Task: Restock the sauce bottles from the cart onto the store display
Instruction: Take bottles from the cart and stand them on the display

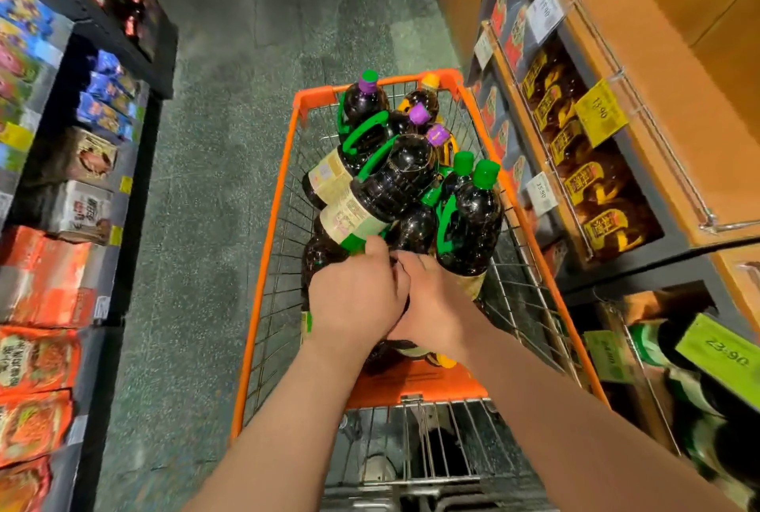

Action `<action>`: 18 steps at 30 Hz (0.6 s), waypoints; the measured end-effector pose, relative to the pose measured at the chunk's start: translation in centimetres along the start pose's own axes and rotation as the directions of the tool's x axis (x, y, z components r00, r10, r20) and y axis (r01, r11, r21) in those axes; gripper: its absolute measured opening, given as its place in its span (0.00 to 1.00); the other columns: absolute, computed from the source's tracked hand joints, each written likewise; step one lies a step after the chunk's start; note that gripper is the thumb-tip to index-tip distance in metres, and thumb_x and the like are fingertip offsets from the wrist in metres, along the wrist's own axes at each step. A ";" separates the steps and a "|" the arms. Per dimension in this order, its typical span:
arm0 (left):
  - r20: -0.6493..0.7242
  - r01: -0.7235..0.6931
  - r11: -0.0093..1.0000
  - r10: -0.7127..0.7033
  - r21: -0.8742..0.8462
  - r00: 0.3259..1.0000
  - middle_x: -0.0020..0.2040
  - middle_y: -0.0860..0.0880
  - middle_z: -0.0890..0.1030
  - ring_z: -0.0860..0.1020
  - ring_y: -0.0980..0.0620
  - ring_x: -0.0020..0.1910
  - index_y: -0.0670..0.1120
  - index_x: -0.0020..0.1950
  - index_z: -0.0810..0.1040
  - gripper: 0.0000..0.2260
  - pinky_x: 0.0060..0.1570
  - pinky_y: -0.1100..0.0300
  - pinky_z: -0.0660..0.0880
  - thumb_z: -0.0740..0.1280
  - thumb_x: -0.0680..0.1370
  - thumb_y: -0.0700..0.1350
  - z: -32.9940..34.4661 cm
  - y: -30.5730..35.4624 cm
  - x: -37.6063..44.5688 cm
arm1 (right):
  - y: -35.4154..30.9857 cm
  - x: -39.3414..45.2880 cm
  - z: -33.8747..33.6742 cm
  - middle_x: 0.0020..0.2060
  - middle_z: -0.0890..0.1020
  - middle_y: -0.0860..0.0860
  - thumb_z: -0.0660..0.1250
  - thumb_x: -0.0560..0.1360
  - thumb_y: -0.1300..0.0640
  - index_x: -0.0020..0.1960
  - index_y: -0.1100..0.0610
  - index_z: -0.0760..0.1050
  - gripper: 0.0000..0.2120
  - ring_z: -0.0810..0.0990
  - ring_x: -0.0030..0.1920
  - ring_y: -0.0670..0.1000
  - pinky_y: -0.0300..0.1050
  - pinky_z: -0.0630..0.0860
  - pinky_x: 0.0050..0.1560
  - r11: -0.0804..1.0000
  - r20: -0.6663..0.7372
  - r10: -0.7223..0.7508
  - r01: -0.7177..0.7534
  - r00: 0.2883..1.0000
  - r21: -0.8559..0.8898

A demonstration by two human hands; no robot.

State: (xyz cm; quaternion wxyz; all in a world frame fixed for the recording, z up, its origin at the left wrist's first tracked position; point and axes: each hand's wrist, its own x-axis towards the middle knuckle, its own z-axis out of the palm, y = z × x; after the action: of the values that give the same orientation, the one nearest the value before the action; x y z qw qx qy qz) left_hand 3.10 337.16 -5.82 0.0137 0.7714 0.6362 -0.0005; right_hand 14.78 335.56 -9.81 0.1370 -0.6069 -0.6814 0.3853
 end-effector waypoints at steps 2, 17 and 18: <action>-0.012 -0.070 0.997 0.071 0.007 0.997 0.27 0.48 0.76 0.77 0.44 0.23 0.47 0.43 0.69 0.13 0.24 0.61 0.59 0.66 0.74 0.55 -0.5 0.5 -1.4 | 0.5 -1.4 0.4 0.55 0.77 0.54 0.76 0.59 0.40 0.68 0.58 0.66 0.44 0.78 0.53 0.54 0.47 0.76 0.50 1.000 -0.044 -0.012 0.013 0.999 0.026; -0.468 -0.405 0.909 0.400 0.097 0.788 0.22 0.47 0.72 0.73 0.45 0.18 0.45 0.38 0.71 0.17 0.24 0.65 0.54 0.70 0.69 0.57 -16.3 5.2 -8.3 | -9.3 -17.1 -8.5 0.56 0.74 0.50 0.74 0.68 0.46 0.67 0.51 0.63 0.33 0.75 0.55 0.51 0.42 0.69 0.45 0.997 -0.512 0.077 -0.076 0.855 0.023; -0.497 -0.416 0.904 0.408 0.100 0.766 0.22 0.47 0.72 0.73 0.45 0.19 0.45 0.38 0.71 0.17 0.25 0.65 0.53 0.69 0.69 0.58 -17.8 5.9 -9.0 | -10.1 -18.7 -9.5 0.56 0.74 0.49 0.75 0.66 0.46 0.66 0.50 0.63 0.34 0.74 0.55 0.51 0.42 0.69 0.45 0.996 -0.537 0.079 -0.091 0.840 0.004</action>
State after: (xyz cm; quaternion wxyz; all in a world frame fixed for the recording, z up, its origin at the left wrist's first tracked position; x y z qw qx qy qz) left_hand 6.89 327.60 12.26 -0.1479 0.8645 0.4321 0.2101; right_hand 17.93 321.88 8.77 0.2981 -0.7215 -0.5925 0.1986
